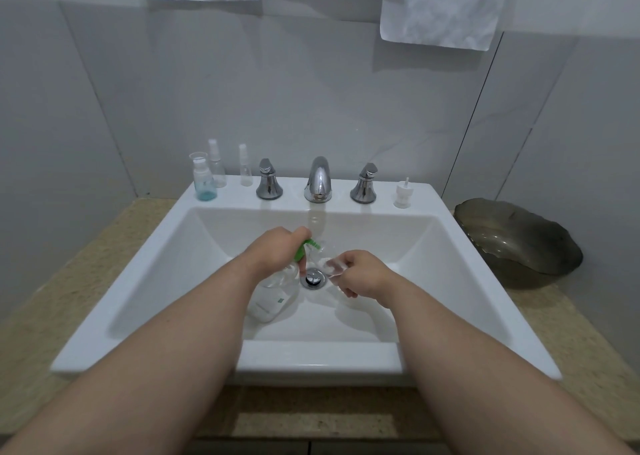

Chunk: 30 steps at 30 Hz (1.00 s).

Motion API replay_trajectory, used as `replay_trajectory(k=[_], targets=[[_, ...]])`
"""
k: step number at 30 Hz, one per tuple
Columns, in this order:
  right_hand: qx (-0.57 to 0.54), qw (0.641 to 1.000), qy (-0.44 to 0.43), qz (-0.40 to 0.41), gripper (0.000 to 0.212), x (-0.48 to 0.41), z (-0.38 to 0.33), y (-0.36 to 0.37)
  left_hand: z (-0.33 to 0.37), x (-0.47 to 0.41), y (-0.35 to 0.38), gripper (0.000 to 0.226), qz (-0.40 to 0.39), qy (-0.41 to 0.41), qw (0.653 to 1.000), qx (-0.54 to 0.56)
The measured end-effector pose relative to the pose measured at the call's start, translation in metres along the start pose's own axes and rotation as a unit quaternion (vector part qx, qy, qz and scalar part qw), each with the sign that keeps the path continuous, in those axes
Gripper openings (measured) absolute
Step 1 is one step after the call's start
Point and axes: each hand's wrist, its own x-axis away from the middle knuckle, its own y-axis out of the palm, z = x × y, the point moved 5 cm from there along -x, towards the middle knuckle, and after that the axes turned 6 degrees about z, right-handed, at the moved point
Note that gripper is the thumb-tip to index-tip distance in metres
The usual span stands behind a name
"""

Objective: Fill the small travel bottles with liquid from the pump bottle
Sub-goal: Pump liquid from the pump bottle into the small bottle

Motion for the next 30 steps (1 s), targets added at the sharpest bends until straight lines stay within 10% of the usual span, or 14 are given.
replay_trajectory(k=[17,30], targets=[[0.014,1.000,0.017,-0.009,0.026,-0.0006,0.0013,-0.0004,-0.0040,0.0046,-0.0069,0.098,0.024,0.005,1.000,-0.006],[0.040,0.999,0.027,-0.011,0.020,0.0001,0.0029,0.0000,-0.0052,0.0012,-0.0042,0.080,0.019,-0.009,1.000,0.005]])
